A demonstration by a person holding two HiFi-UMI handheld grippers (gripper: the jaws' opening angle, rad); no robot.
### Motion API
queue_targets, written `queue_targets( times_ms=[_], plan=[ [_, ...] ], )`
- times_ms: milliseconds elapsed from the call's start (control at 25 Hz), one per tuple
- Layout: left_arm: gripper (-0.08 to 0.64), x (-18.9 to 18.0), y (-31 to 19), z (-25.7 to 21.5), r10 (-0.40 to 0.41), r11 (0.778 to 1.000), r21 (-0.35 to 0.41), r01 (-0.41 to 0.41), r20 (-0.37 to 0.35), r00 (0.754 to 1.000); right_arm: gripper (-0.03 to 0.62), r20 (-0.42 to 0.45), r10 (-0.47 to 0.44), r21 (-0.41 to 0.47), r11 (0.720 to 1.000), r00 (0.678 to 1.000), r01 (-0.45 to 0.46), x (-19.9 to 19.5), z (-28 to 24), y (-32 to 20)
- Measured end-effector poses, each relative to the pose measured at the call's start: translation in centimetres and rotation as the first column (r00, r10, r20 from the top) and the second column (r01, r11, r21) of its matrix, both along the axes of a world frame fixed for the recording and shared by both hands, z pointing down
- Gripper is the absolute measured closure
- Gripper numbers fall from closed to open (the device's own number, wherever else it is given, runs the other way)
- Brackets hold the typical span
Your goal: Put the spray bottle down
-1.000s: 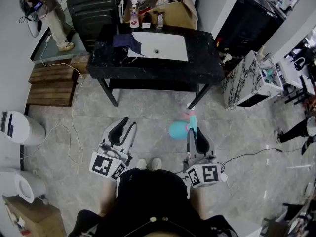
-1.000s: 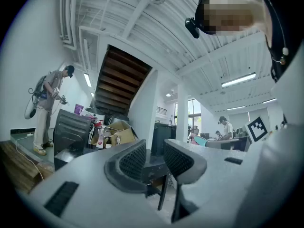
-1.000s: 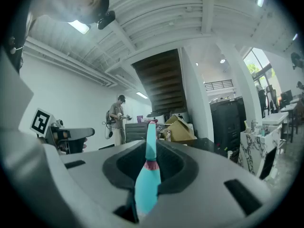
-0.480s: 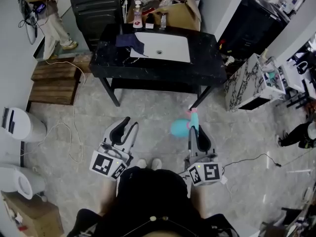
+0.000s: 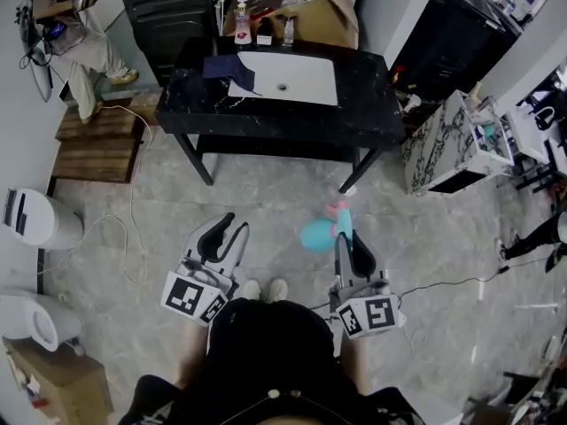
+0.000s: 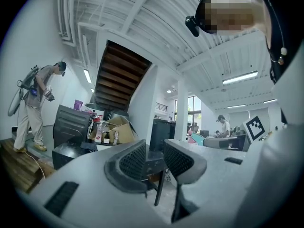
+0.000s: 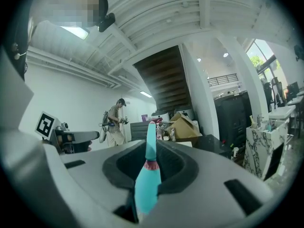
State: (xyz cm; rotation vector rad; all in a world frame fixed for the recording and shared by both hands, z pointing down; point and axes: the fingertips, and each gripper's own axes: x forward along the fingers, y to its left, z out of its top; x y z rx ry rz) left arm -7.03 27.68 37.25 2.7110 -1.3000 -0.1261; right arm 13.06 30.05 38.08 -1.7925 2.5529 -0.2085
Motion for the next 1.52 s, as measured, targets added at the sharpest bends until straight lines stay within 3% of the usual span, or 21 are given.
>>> queue_targets(
  times_ms=[280, 480, 920, 1160, 1520],
  plan=[
    [0.443, 1.6, 1.0, 1.1, -0.042, 0.998, -0.036, 0.043, 0.036, 0.998, 0.523, 0.034, -0.038, -0.041, 0.998, 0.999, 0.040, 1.6, 2.2, 0.5],
    [0.443, 2.8, 1.3, 2.1, -0.042, 0.997, -0.060, 0.046, 0.062, 0.997, 0.523, 0.055, -0.015, -0.089, 0.996, 0.998, 0.020, 3.8, 4.6, 0.1],
    [0.443, 3.7, -1.7, 3.6, -0.017, 0.995, -0.093, 0.020, 0.033, 0.999, 0.523, 0.034, 0.018, -0.124, 0.992, 0.999, -0.014, 4.3, 5.4, -1.7],
    [0.443, 1.5, -6.0, 3.6, -0.028, 0.996, -0.087, 0.028, 0.010, 1.000, 0.523, 0.017, 0.019, -0.115, 0.993, 1.000, -0.017, 2.2, 4.5, -5.8],
    [0.443, -5.1, -14.6, 4.4, -0.081, 0.993, -0.087, 0.081, 0.001, 0.997, 0.523, -0.012, -0.019, -0.065, 0.998, 1.000, 0.019, -3.7, 2.8, -15.3]
  ],
)
